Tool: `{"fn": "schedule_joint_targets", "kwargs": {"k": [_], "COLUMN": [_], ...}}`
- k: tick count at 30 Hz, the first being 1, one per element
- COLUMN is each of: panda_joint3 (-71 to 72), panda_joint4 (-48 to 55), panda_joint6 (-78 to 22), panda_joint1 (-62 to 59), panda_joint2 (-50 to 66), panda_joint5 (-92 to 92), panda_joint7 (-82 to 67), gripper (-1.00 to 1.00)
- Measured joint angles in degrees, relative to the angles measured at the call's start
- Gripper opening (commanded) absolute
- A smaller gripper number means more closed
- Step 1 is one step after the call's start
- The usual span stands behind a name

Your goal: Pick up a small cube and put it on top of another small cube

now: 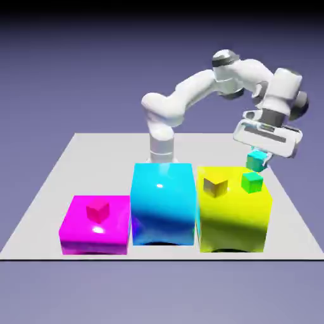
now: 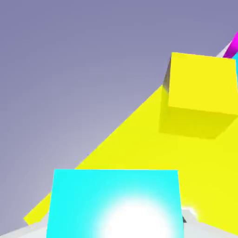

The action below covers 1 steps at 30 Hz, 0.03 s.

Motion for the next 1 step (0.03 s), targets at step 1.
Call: {"fn": "schedule_joint_targets", "kwargs": {"k": [1], "panda_joint3": [0.0], "panda_joint4": [0.0], "panda_joint6": [0.0], "panda_joint1": [0.0], "panda_joint2": [0.0], "panda_joint5": [0.0], "panda_joint7": [0.0], "gripper": [1.0]}}
